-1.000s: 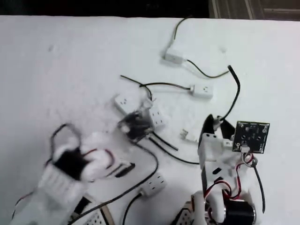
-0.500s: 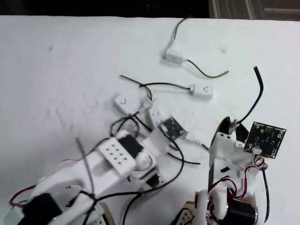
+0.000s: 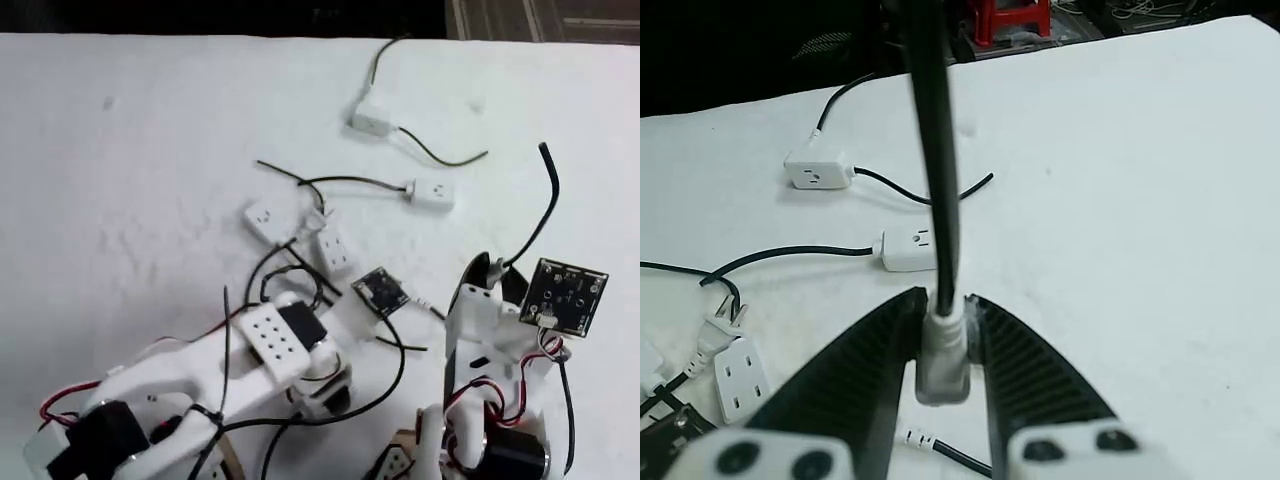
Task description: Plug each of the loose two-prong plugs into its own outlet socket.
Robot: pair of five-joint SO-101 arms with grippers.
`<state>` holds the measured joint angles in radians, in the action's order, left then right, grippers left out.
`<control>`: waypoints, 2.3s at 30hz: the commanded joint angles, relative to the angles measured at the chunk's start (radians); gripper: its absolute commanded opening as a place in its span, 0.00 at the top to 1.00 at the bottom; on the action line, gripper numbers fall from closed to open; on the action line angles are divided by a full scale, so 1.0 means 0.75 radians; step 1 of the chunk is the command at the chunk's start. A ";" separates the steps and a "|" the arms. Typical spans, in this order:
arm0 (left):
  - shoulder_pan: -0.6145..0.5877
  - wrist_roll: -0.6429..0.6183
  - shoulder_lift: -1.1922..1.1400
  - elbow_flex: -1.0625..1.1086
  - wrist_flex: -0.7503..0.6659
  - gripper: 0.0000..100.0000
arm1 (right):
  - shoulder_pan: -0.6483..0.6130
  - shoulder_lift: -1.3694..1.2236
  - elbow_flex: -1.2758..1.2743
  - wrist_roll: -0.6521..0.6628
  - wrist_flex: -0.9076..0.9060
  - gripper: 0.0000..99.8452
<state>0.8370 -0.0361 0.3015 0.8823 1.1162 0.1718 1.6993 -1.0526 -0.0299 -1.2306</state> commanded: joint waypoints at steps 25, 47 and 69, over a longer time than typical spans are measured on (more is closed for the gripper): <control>-0.422 0.618 0.001 -0.070 -0.014 0.82 | 0.003 -0.003 0.051 0.000 -0.003 0.98; -0.711 0.833 -0.083 -0.389 0.155 0.72 | -0.060 -0.003 0.045 0.000 -0.003 0.98; -0.744 0.718 -0.300 -0.198 -0.149 0.85 | -0.109 -0.003 0.045 0.000 -0.032 0.98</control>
<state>0.2846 0.3966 0.1588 0.8362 0.9628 0.0951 1.6993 -1.0526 -0.0299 -1.2505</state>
